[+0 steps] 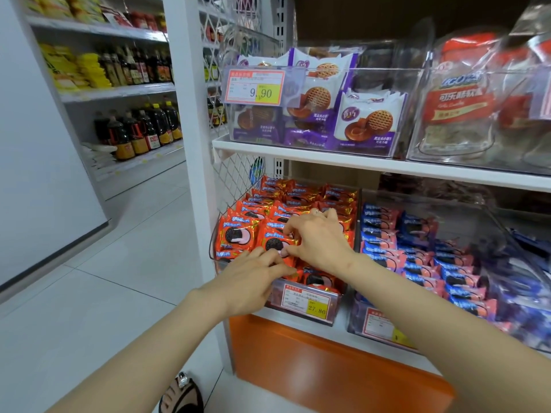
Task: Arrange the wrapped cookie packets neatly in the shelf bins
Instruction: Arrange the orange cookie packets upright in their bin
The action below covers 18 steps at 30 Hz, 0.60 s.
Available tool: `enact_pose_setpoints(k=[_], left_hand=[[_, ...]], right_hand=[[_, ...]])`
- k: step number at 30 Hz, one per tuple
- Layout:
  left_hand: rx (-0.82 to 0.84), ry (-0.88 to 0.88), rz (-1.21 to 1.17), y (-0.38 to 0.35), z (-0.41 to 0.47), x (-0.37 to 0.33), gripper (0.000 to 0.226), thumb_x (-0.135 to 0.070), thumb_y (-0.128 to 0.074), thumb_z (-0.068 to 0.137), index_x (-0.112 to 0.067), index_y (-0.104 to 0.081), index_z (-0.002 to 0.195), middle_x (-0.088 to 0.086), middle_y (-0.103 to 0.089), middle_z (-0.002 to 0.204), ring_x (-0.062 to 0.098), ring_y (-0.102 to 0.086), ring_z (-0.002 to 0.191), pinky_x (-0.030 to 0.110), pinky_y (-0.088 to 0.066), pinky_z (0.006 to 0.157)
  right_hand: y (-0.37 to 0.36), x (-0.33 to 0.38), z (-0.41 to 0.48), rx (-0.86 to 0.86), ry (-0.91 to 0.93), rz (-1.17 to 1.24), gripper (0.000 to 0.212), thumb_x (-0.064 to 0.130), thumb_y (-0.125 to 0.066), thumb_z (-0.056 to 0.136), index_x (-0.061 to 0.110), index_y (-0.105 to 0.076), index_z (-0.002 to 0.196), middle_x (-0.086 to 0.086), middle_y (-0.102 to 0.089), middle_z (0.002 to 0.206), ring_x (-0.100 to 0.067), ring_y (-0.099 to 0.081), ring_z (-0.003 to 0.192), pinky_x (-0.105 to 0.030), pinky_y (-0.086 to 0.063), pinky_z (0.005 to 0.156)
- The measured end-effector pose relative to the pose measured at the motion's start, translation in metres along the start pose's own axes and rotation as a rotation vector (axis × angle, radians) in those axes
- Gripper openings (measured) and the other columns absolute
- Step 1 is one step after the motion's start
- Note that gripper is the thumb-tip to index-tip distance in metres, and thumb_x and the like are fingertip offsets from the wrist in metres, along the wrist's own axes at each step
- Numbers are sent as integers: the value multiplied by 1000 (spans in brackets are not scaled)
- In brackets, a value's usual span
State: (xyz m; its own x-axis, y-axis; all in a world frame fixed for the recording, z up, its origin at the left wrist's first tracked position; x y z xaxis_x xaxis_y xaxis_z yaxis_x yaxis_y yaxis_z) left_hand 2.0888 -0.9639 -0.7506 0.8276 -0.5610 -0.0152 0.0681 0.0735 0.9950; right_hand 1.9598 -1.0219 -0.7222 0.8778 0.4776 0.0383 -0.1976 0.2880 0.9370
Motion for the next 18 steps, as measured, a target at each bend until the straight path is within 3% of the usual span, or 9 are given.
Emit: enact_pose_setpoints(k=[3,6,8,10,13,18], left_hand=[[-89,76,-88,12,-2,9,39,-15,-44,93,-29,-53,129,-8,-50,124,12,-45,115,27,-38,92],[-226,237,-138,24,-8,28,30,-8,-46,90,-23,-64,109,-8,-60,113,14,-55,107,26,-43,83],[-311,345,-195,28,-12,39,25,-6,-49,88,-20,-66,100,-6,-63,108,17,-58,102,26,-43,78],[-359,417,-215,29,-14,44,21,-6,-50,88,-17,-66,98,-4,-64,106,19,-58,98,26,-41,75],[-381,454,-220,29,-13,46,20,-8,-50,89,-16,-65,99,-1,-64,108,22,-57,97,29,-43,75],[-381,516,-180,28,-9,44,14,-15,-54,90,-18,-61,102,-2,-61,109,19,-58,99,27,-41,70]], right_hand=[[1,2,3,39,-11,82,39,50,-66,80,28,-62,111,7,-63,108,-18,-47,108,-36,-26,89],[5,2,5,43,-38,192,35,46,-73,75,28,-64,103,10,-60,96,-15,-51,100,-35,-29,89],[12,-4,7,-1,-99,374,30,40,-78,70,28,-65,94,11,-57,87,-13,-54,90,-35,-37,88],[21,-15,10,-56,-184,641,27,29,-82,67,26,-65,87,10,-57,81,-8,-55,79,-28,-44,78],[31,-30,12,-117,-272,913,25,16,-83,67,20,-66,85,9,-60,76,-3,-54,71,-15,-42,65],[23,-25,8,-61,-261,836,24,18,-83,68,21,-66,84,8,-60,73,-4,-55,68,-20,-45,66]])
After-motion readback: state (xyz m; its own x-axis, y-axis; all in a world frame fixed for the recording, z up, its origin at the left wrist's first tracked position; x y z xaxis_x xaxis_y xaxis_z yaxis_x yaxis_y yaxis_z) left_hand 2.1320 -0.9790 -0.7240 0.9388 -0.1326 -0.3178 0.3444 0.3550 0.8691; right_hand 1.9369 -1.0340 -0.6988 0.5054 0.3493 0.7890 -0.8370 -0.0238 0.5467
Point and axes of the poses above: each hand's wrist, its own z-axis towards the middle knuckle, its own y-axis out of the back of the hand, x = y × z, the point moved 3 cm from there along z, towards the middle knuckle
